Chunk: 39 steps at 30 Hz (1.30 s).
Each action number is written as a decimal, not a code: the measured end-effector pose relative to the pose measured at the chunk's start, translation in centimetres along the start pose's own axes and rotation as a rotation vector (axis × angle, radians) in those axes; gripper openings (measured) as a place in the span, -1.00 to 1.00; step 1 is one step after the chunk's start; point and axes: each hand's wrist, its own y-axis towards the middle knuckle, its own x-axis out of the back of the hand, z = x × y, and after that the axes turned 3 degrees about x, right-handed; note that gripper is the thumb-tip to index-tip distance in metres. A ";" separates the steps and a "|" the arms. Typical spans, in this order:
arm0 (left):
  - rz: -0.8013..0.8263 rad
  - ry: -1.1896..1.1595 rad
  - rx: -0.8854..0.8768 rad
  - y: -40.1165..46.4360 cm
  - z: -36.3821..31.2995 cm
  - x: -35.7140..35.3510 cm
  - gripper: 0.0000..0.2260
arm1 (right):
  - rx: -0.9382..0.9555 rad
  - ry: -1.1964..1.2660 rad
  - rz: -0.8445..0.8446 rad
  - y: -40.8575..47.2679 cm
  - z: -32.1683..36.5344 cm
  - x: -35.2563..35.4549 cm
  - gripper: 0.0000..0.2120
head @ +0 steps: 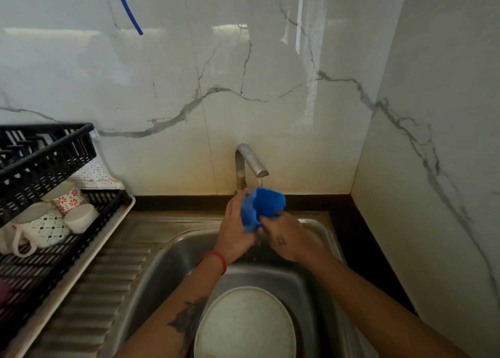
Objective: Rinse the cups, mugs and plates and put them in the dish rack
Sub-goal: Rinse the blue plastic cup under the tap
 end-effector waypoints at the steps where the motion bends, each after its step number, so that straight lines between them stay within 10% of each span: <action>1: 0.029 -0.215 0.175 -0.3 0.1 0.0 -0.17 | -0.078 0.061 -0.008 -0.1 0.0 0.1 -0.73; 4: 0.155 -0.907 0.711 -1.5 0.2 -0.1 -0.38 | -0.214 0.174 -0.019 0.0 0.2 0.7 -0.70; 8: 0.129 -1.290 0.780 -0.8 -0.8 -0.7 -0.37 | -0.062 0.270 -0.001 0.2 3.3 0.6 -0.75; 15: 0.076 -1.304 0.812 -0.4 -1.1 -0.2 -0.41 | 0.061 -0.073 0.220 0.4 0.7 2.3 -0.63; 21: 0.068 -1.333 0.824 -0.1 -0.7 0.3 -0.44 | -0.082 0.446 0.138 1.2 3.8 0.8 -0.74; 28: 0.137 -1.302 0.789 -0.3 -0.3 0.9 -0.51 | 0.148 -0.168 0.133 0.4 0.5 2.3 -0.64; 33: 0.095 -1.213 0.783 0.1 -0.7 1.1 -0.49 | -0.025 0.533 0.192 0.5 2.7 1.9 -0.80; 39: 0.099 -1.234 0.732 0.0 -0.9 1.6 -0.43 | 0.256 -0.205 0.132 1.1 0.1 2.6 -0.69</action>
